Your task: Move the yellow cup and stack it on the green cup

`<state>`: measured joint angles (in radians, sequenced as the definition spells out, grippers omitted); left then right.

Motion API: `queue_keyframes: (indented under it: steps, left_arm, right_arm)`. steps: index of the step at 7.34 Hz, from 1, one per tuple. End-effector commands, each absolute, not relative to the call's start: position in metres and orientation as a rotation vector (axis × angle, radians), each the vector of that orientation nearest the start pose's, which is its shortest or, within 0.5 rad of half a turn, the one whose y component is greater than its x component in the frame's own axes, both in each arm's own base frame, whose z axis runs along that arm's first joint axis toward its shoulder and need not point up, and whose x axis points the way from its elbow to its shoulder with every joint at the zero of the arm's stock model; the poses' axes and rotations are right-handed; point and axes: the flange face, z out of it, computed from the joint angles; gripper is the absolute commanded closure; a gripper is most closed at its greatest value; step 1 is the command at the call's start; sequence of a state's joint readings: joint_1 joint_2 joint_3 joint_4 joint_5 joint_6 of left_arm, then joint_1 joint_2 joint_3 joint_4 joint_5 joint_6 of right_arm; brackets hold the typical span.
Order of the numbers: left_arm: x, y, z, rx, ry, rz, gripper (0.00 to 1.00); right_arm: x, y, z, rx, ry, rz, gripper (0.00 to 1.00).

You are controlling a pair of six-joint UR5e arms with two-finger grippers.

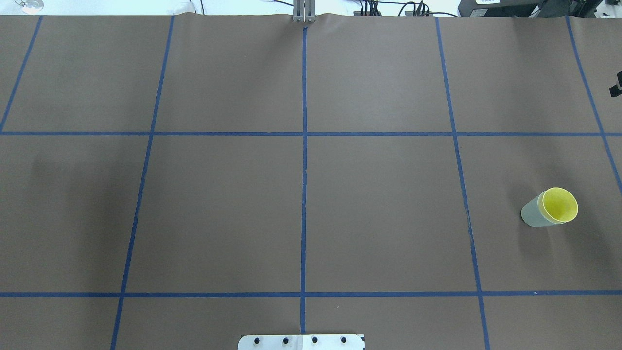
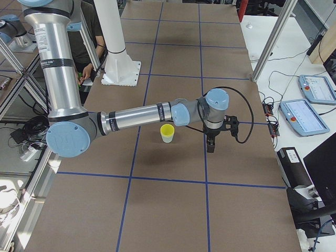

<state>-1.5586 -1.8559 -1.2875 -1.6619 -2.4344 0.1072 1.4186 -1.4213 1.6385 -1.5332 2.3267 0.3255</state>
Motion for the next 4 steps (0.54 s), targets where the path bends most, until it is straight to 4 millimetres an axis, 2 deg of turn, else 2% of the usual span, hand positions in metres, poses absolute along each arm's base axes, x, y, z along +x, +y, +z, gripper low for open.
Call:
queue_keyframes:
  steps: [1, 2, 3, 4]
  left_arm:
    - [-0.073, -0.581, 0.637, 0.099, 0.733, 0.168, 0.00]
    - [-0.073, -0.547, 0.641, 0.002, 0.744, 0.114, 0.00]
    - [-0.072, -0.535, 0.640, -0.024, 0.748, 0.105, 0.00]
    - [-0.073, -0.533, 0.627, 0.002, 0.745, 0.113, 0.00]
  right_arm:
    - [-0.019, -0.559, 0.550, 0.028, -0.788, 0.059, 0.00]
    - [-0.017, -0.555, 0.551, 0.027, -0.788, 0.061, 0.00]
    - [-0.017, -0.552, 0.554, 0.026, -0.783, 0.058, 0.00]
    - [-0.017, -0.547, 0.561, 0.025, -0.782, 0.043, 0.00]
